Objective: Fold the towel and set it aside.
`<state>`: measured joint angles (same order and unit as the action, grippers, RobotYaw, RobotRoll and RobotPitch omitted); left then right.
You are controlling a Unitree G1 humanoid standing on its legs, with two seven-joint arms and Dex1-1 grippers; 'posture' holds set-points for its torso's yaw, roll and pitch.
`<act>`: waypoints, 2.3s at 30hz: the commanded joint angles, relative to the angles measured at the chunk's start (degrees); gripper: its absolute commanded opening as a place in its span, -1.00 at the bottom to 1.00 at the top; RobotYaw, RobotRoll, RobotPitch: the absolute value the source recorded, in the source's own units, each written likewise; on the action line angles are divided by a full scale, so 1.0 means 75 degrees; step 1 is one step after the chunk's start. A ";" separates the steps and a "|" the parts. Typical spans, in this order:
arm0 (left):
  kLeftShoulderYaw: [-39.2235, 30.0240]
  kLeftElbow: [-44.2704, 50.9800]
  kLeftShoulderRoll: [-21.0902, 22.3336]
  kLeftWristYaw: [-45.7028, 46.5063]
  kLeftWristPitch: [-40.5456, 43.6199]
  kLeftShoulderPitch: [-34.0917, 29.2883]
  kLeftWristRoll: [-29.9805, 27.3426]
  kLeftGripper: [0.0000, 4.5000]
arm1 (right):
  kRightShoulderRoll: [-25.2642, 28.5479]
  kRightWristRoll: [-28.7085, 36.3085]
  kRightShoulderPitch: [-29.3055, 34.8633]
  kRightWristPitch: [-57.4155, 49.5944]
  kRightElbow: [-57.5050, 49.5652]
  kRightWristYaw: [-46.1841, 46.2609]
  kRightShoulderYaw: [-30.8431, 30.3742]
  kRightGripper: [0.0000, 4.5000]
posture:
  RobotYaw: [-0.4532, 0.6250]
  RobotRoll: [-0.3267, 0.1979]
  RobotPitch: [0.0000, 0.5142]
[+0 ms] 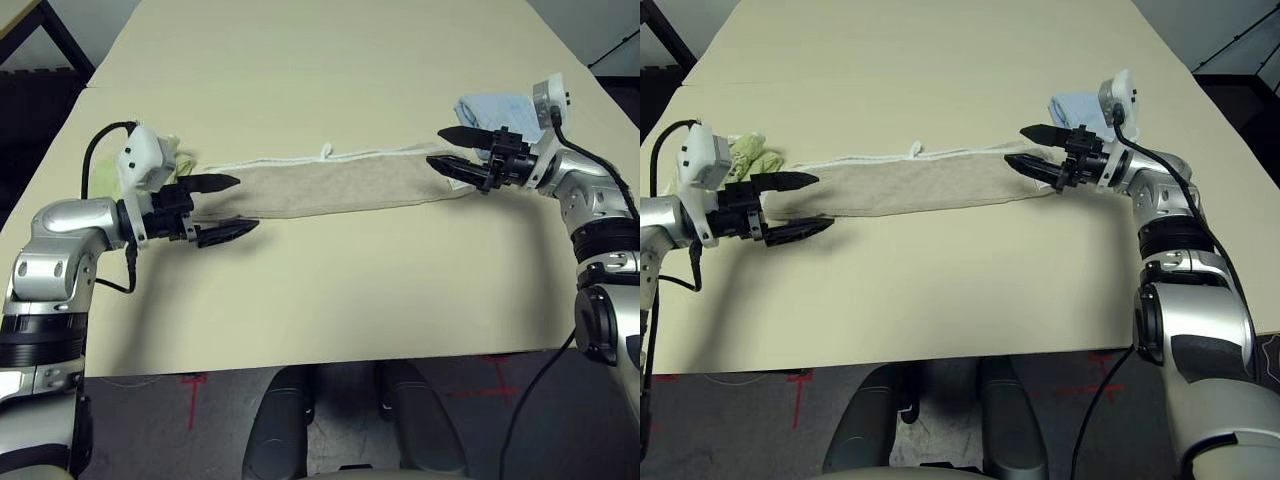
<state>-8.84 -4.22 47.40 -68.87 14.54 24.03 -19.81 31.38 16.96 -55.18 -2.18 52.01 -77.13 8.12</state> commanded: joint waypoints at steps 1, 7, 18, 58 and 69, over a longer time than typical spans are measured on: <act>0.0041 -0.0537 -0.0108 0.0154 -0.1024 -0.0233 0.0349 1.00 | 0.0109 0.0040 0.0251 -0.0095 -0.0242 -0.0037 0.0022 0.99 | -0.10 0.25 -0.25; 0.0136 -0.1244 -0.0219 0.0108 -0.2005 -0.0249 0.0468 1.00 | 0.0281 0.0345 0.0526 -0.1219 -0.0665 -0.0004 0.0167 0.99 | -0.12 0.25 -0.23; 0.0276 -0.0846 -0.0491 0.0288 -0.1645 -0.0351 0.0264 1.00 | 0.0805 0.2336 0.1393 -0.6715 -0.2066 0.1964 0.1890 0.99 | -0.12 0.25 -0.21; 0.0344 -0.0372 -0.0430 0.0415 -0.1193 -0.0556 0.0236 1.00 | -0.1808 0.4376 0.2819 -0.7164 -0.4322 0.7721 0.3638 0.99 | -0.12 0.25 -0.21; 0.0369 -0.0409 -0.0453 0.0384 -0.1210 -0.0557 0.0238 1.00 | -0.1973 0.4330 0.2800 -0.6703 -0.4194 0.7899 0.3371 0.25 | -0.12 0.25 -0.25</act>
<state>-6.74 -7.70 43.60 -65.57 5.46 20.60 -17.99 16.86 49.81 -34.61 -52.98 19.96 -18.52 33.74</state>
